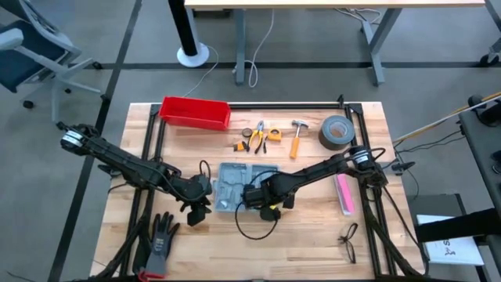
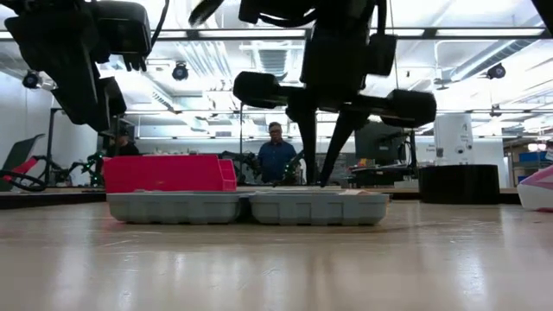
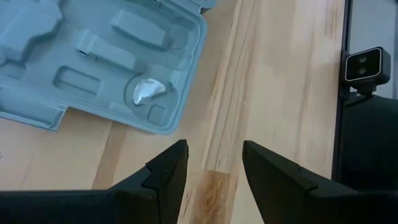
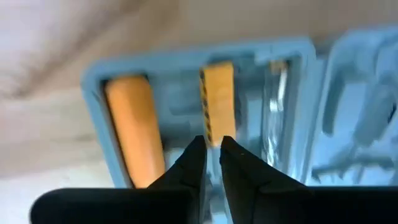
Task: Prefit tool cases
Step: Put the set of interchangeable screwdriver bits into the gray toolbox
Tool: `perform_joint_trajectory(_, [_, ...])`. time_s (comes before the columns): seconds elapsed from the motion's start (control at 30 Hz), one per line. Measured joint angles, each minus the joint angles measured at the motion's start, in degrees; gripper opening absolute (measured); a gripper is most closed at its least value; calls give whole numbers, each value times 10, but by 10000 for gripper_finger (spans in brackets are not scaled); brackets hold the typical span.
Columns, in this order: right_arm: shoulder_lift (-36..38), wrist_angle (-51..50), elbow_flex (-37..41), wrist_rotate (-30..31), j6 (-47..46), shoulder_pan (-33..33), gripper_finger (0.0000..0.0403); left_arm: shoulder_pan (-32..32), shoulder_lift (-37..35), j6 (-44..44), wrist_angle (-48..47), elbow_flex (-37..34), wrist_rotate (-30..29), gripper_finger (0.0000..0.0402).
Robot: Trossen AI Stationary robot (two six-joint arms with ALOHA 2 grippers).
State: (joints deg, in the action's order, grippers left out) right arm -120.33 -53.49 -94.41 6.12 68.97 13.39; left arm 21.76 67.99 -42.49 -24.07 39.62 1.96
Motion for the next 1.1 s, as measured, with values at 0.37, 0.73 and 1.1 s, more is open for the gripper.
perform_joint_trajectory(0.37, [-14, 42, 1, -5, -7, 1, 100, 0, 0, -5, 0, 0, 3, 162])
perform_joint_trajectory(0.73, [-28, 47, 1, -19, -30, 2, 137, 3, 0, -9, 0, 0, 3, 162])
perform_joint_trajectory(1.1, [-42, 50, 2, -18, -39, 2, 75, 11, 0, -16, 0, 0, 3, 162])
